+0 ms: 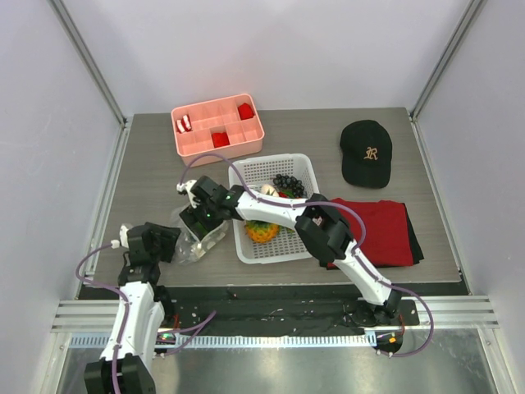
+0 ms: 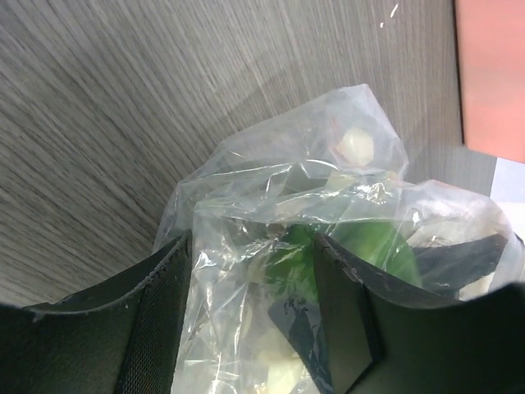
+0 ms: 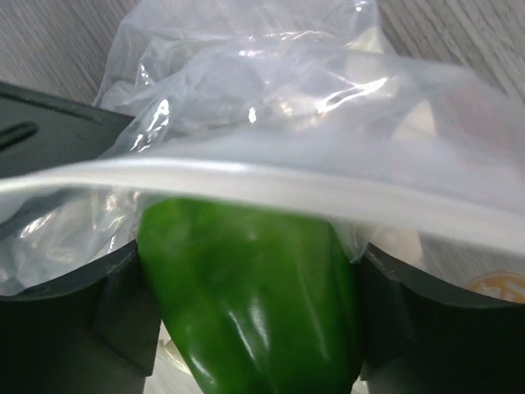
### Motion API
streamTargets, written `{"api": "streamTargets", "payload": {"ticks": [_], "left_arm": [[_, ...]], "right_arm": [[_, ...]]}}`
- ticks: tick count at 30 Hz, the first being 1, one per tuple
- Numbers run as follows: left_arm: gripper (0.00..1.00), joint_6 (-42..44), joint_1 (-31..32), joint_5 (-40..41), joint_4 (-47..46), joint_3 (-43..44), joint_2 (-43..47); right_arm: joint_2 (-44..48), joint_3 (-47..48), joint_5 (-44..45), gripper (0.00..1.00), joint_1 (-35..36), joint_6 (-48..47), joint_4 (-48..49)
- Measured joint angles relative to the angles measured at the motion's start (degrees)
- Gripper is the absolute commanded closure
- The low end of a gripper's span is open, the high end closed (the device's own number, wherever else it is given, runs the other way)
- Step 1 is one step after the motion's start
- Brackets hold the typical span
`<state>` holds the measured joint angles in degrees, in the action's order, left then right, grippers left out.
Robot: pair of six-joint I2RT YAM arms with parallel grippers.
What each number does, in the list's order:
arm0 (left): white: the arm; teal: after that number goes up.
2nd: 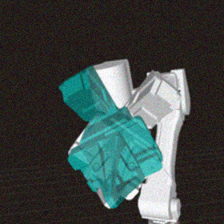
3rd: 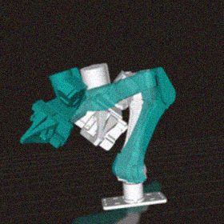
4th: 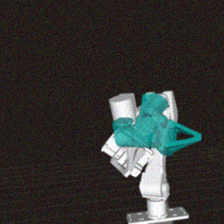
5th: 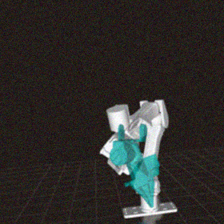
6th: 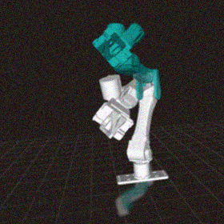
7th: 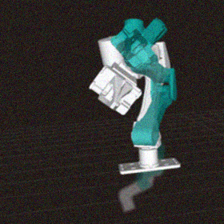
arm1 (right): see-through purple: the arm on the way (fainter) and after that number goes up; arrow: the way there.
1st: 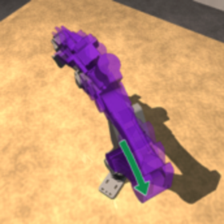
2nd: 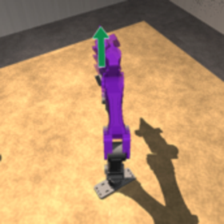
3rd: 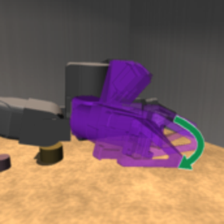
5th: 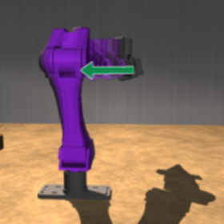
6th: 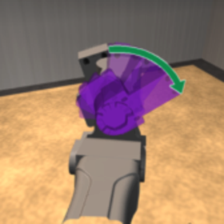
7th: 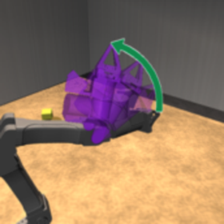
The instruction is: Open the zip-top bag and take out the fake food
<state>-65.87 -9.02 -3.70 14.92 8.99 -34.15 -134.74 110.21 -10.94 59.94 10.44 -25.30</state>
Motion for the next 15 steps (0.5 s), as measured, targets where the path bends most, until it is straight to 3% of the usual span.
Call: {"api": "streamTargets", "payload": {"ticks": [7,9,15], "left_arm": [[0.19,0.2,0.0,0.1,0.4,0.0,2.8],[0.17,0.3,0.0,0.1,0.7,0.0,3.6],[0.09,0.3,0.0,0.2,3.2,0.3,5.8]], "right_arm": [[1.8,0.2,1.3,0.49,0.1,0.6,-1.6],[3.6,0.3,2.0,0.53,0.2,0.6,-3.1],[7.5,6.1,3.8,0.48,0.7,0.4,-7.0]]}}
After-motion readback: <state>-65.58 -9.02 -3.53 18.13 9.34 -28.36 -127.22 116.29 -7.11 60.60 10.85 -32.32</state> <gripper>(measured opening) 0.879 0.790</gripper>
